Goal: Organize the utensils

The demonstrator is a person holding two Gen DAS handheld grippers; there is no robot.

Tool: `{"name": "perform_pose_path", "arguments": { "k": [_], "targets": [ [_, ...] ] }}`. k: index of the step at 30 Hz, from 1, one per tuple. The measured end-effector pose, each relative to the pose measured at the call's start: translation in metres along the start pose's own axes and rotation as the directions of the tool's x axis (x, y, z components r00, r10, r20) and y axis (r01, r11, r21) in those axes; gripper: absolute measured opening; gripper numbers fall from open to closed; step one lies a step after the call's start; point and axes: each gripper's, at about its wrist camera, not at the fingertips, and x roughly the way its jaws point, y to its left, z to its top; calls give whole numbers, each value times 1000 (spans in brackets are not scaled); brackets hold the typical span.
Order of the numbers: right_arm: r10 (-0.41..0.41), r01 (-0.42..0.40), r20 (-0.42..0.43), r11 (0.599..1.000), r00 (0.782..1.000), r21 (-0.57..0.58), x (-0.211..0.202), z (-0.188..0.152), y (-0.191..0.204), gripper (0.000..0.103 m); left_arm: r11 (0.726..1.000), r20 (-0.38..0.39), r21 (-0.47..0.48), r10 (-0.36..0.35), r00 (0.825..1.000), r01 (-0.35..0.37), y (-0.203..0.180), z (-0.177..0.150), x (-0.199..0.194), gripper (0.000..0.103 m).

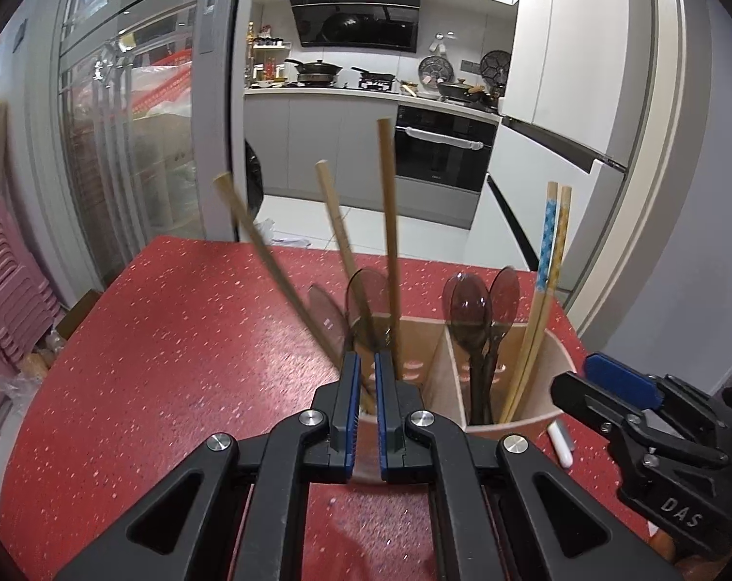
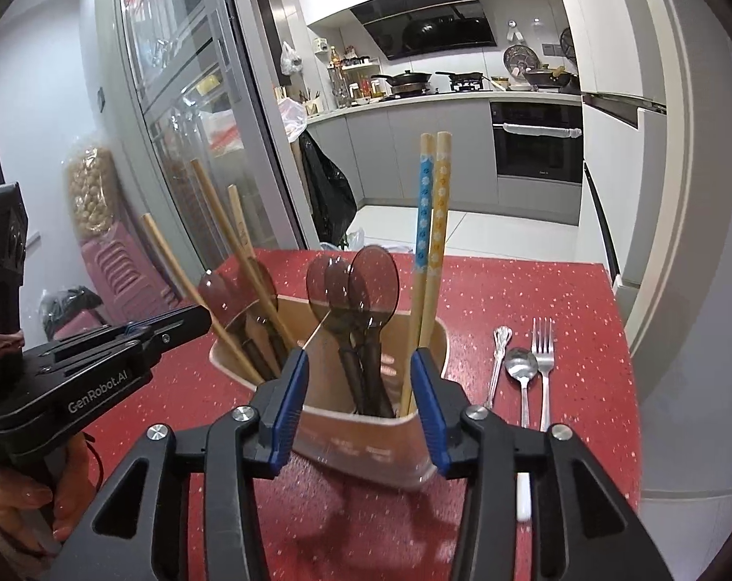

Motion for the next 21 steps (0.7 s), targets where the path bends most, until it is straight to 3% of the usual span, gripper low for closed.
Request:
{"name": "perform_pose_path", "arguments": {
  "k": [10,16,21],
  "targets": [
    [12,-4,-81,996,997,91,-18,-20,0,66,1000,-34,-20,-5,999,4,17,-34,-17,28],
    [-24,35,-95,993,995,117,-33,-35,6,80,999,-52,-40,-3,999,1,25,-55,-21,29],
    [-89,96,-80,991,993,92,-45,-42,15,84,999,-39,-39,15,999,-16,31,-64,-31,29]
  ]
}}
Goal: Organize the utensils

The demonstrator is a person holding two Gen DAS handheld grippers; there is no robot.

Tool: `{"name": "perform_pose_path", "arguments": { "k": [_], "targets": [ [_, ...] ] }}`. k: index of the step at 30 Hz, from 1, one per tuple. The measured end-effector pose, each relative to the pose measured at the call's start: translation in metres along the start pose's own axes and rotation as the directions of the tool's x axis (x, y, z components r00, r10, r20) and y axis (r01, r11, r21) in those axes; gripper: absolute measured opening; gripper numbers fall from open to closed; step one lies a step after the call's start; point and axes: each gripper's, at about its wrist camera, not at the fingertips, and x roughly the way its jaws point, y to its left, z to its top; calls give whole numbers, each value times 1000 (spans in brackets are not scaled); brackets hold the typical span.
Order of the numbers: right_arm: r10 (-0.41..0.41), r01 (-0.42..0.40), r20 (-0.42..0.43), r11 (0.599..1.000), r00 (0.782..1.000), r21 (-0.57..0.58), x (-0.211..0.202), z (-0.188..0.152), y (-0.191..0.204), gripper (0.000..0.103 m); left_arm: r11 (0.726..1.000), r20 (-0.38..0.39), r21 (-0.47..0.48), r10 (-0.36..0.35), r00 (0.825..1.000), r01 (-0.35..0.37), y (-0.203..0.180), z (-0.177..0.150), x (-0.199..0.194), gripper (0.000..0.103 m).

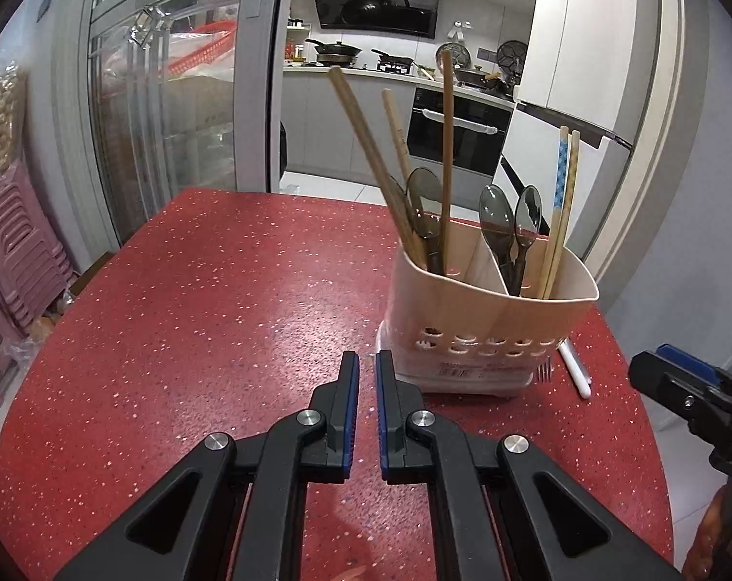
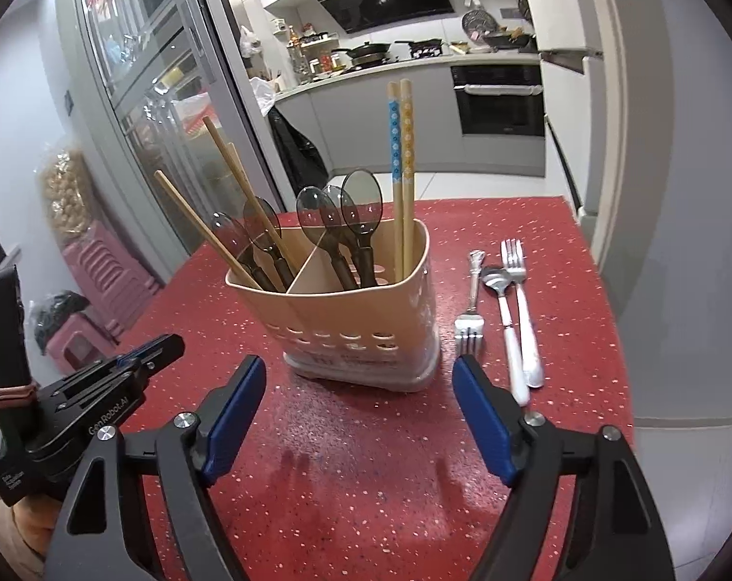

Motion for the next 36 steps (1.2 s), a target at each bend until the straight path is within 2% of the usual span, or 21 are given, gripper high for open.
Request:
{"name": "perform_pose_path", "arguments": {
  "k": [5,7,8,9,11,17,23,29,36],
  "targets": [
    [-78,80,64,997,995,-20,-17,-2,9,90,1000,48,14,23,999,-24,3,-3,-14,29],
    [-84,85,77,996,994,-18,-22,-3,10,103,999,66,18,34,997,-35,4,-3,-18,30],
    [-81,83,89,996,993,-13,-25,-3,10,103,999,73,17,38,997,-39,4,-3,-20,39],
    [-83,84,93,996,992,-10,-27,-4,11,103,999,75,15,40,996,-41,5,-2,-22,103],
    [-88,89,101,996,991,-2,-29,-5,10,103,998,90,5,68,994,-69,6,-3,-16,103],
    [-132,131,136,991,982,16,-36,-6,10,103,999,103,18,39,994,-41,8,-4,15,103],
    [-176,180,198,984,964,-3,-51,-5,18,103,998,138,31,48,989,-53,9,-4,43,103],
    [-194,205,237,979,952,-21,-62,-2,26,103,997,197,53,51,979,-63,6,1,53,103],
    [-201,214,252,977,947,-22,-66,-1,26,103,997,216,60,42,975,-57,4,2,63,103]
  ]
}}
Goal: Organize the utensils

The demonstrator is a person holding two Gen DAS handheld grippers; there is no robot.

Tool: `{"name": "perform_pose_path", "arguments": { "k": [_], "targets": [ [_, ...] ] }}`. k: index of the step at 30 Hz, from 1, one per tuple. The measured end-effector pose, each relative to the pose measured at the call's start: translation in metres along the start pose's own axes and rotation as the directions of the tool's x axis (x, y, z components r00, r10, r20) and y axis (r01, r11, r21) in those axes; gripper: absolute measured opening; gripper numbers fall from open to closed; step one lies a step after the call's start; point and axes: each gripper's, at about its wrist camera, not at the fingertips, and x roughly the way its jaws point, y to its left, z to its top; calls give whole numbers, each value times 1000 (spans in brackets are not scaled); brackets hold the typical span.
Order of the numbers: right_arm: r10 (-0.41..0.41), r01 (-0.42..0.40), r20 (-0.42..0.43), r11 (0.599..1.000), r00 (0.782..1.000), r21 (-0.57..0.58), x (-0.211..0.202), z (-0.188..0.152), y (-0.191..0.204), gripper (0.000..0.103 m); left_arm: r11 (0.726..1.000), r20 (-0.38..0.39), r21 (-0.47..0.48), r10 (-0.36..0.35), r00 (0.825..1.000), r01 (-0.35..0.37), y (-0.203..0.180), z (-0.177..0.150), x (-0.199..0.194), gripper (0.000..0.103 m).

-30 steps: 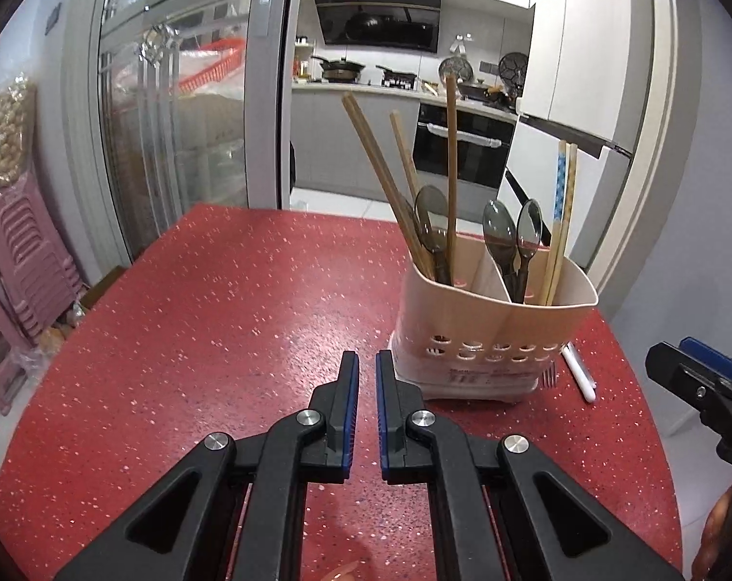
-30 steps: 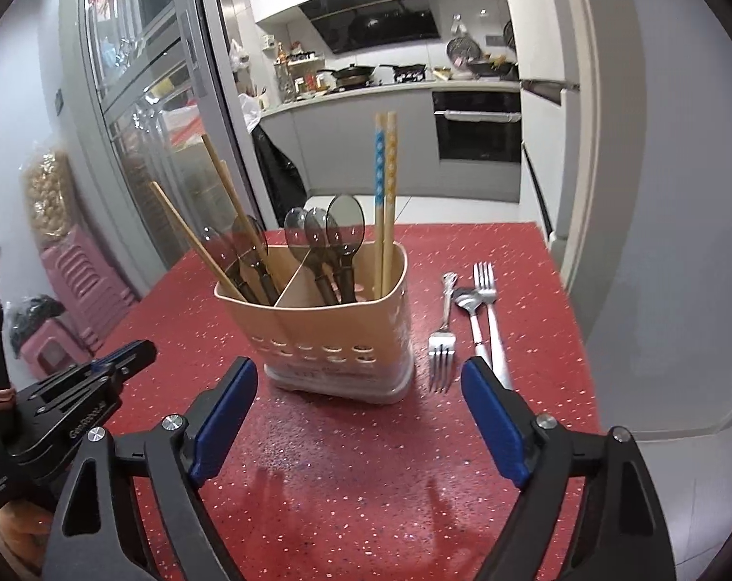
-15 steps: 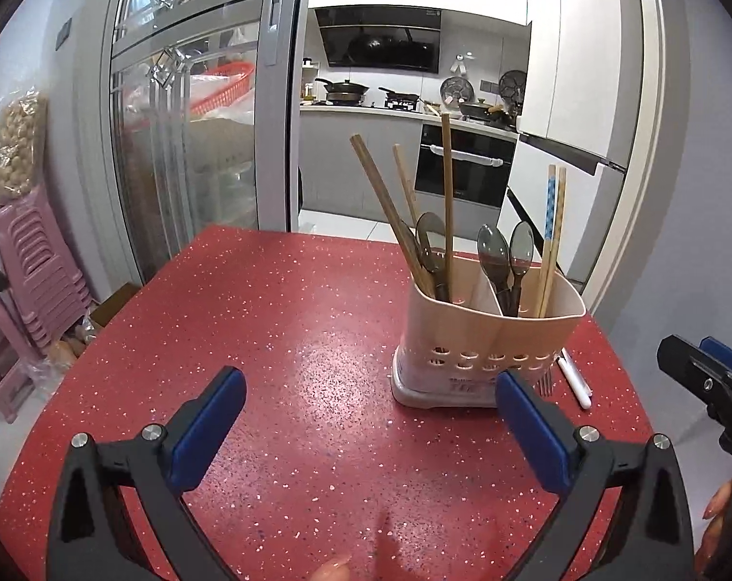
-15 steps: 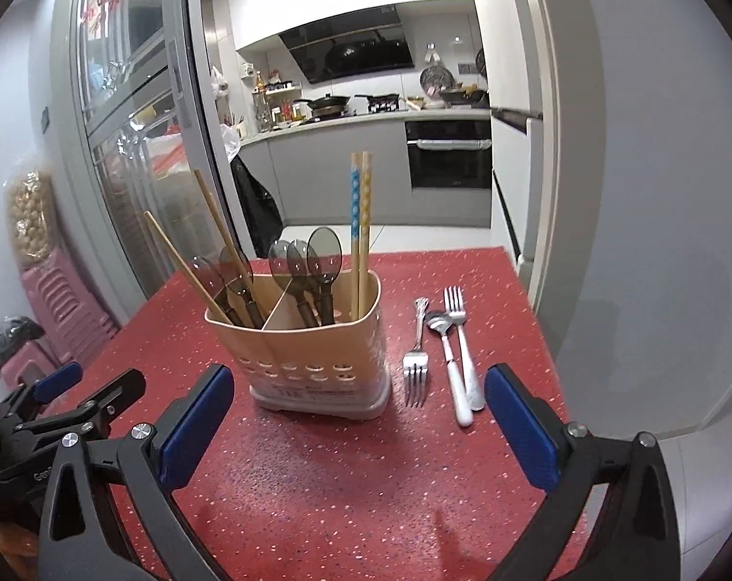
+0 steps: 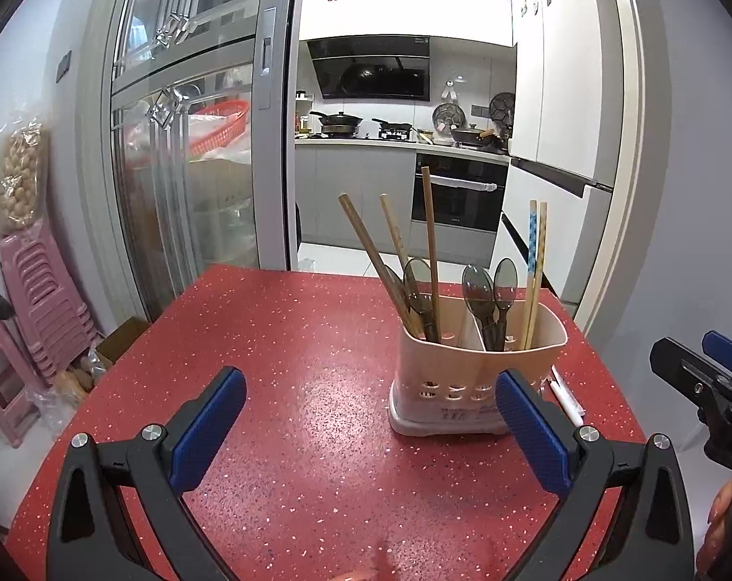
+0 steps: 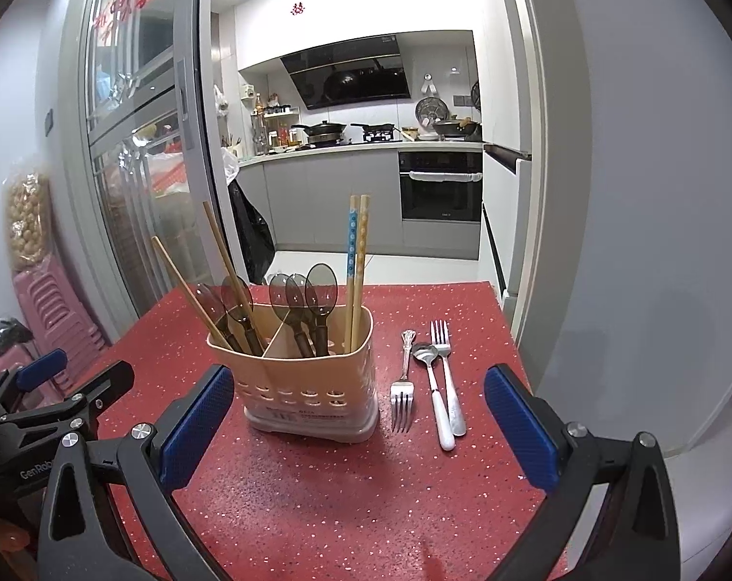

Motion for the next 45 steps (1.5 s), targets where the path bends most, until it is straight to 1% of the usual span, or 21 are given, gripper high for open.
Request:
{"name": "perform_pose_path", "arguments": {
  "k": [3,7,12,22,45],
  "targets": [
    [1,-1,-2,1000,1000,-9,1,1,1,103,1000,1,-1,-2,1000,2,-5,-4,-6,103],
    [4,-4,-1,1000,1000,-13,2,3,3,103,1000,11,-3,0,1000,0,-4,3,-29,103],
    [6,-5,4,1000,1000,-25,3,5,4,103,1000,17,0,4,1000,-4,-5,6,-40,103],
    [16,-16,4,1000,1000,-27,5,4,6,103,1000,7,-8,9,1000,-8,-3,13,-44,103],
    [21,-20,7,999,1000,-25,3,2,5,103,1000,3,-12,13,1000,-13,-1,16,-49,103]
  ]
}}
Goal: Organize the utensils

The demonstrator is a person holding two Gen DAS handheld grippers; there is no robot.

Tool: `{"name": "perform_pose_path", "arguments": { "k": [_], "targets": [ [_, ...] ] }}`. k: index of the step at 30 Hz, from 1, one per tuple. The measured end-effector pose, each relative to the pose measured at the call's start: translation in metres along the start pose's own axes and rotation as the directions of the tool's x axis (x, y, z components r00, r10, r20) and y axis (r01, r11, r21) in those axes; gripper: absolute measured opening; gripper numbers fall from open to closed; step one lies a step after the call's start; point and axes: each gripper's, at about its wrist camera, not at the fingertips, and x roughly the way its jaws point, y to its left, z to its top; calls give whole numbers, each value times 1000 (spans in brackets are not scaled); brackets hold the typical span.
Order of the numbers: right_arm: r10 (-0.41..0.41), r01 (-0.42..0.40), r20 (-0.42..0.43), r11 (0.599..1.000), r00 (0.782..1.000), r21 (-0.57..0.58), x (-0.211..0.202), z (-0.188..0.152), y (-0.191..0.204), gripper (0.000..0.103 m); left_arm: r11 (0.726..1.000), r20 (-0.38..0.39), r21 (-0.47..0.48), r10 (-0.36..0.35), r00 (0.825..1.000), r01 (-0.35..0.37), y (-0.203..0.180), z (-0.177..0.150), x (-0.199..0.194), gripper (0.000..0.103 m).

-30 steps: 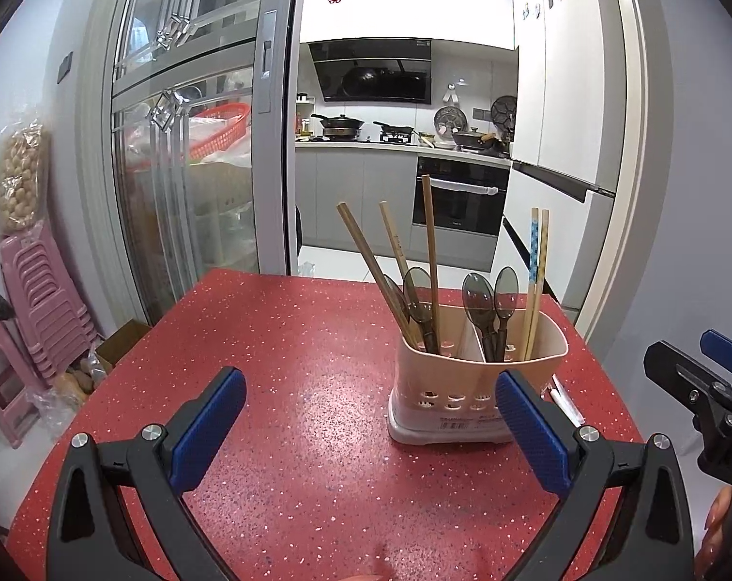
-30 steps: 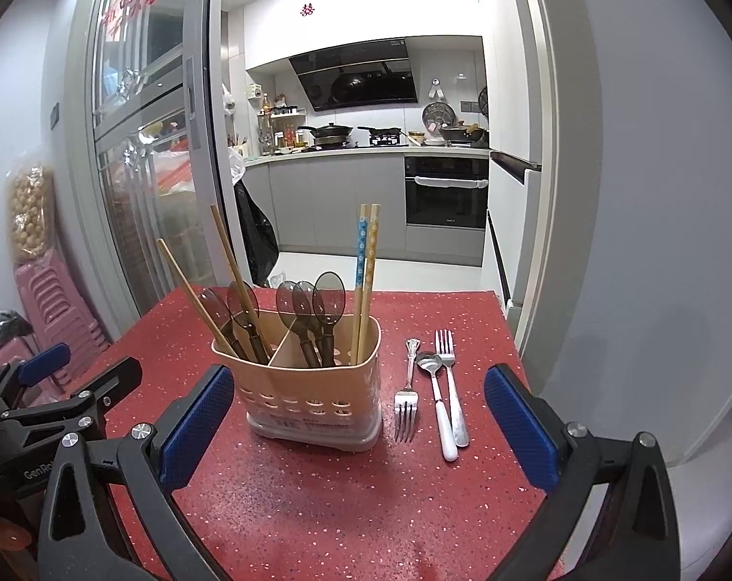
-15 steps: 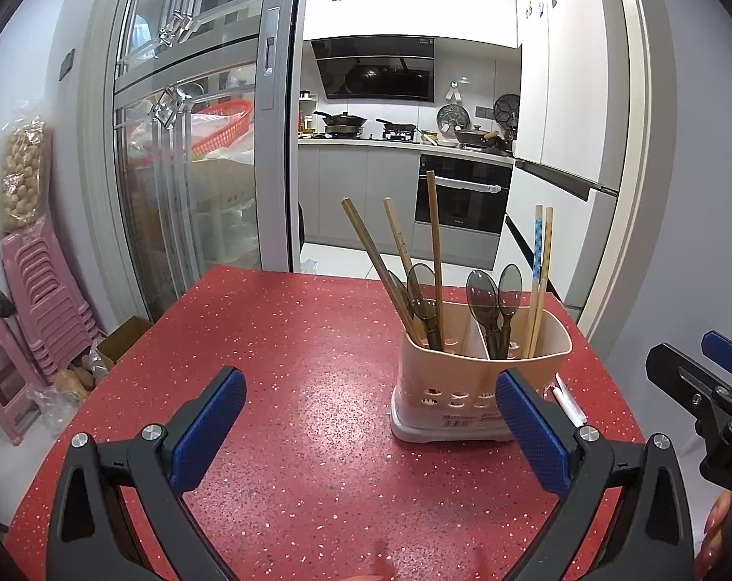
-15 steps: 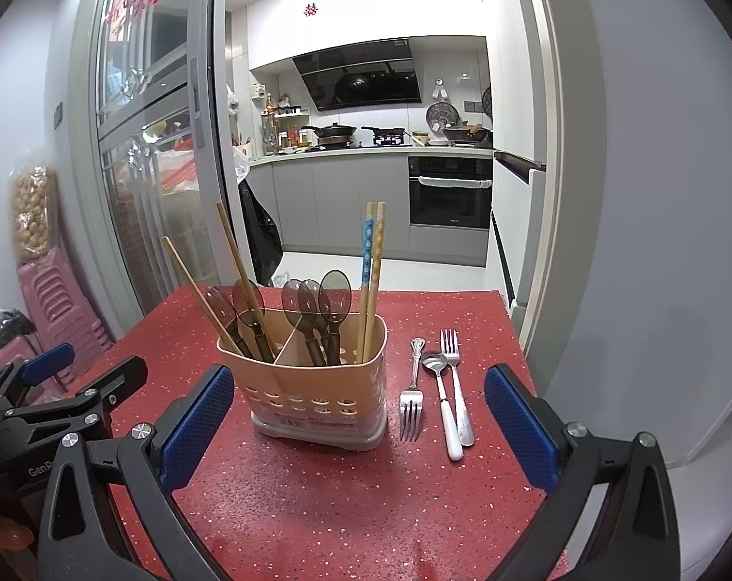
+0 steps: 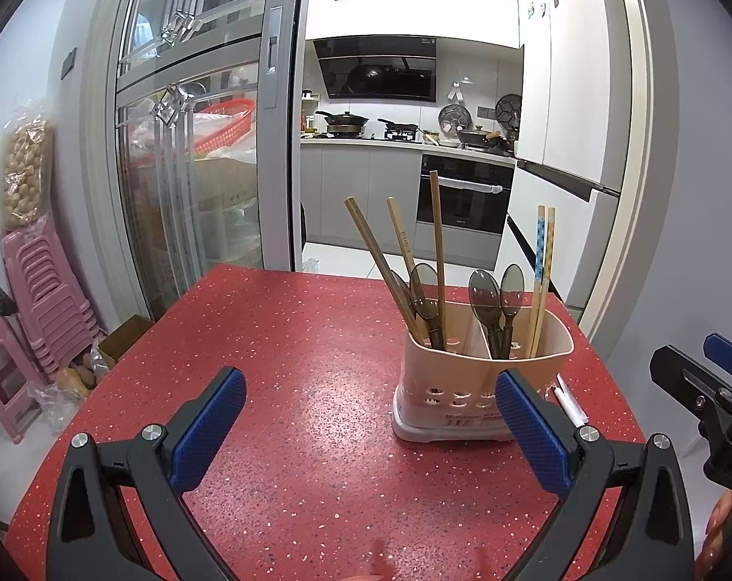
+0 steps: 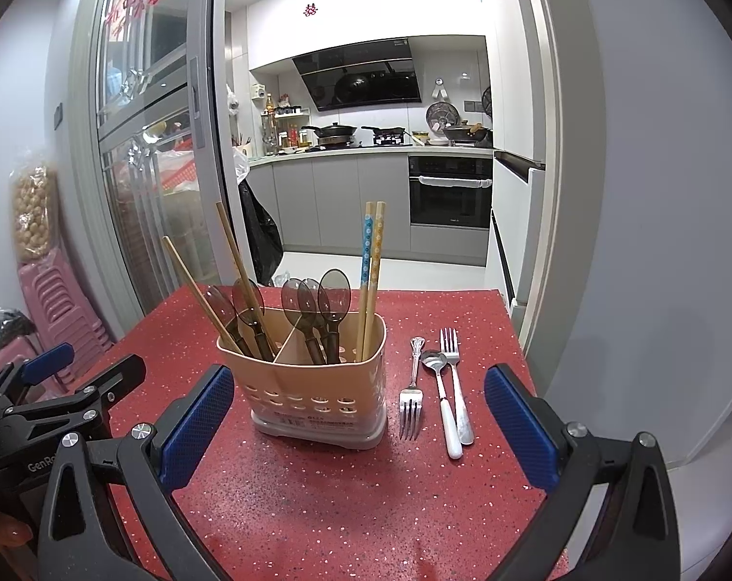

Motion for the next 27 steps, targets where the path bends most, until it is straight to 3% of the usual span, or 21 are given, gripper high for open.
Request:
{"name": "perform_pose_path", "arguments": {
  "k": [27],
  "targets": [
    [5,-5,-5,1000,1000,0,-1,-1,-1,103,1000,-14,2,2,1000,-2,-1,5,0,103]
  ]
}}
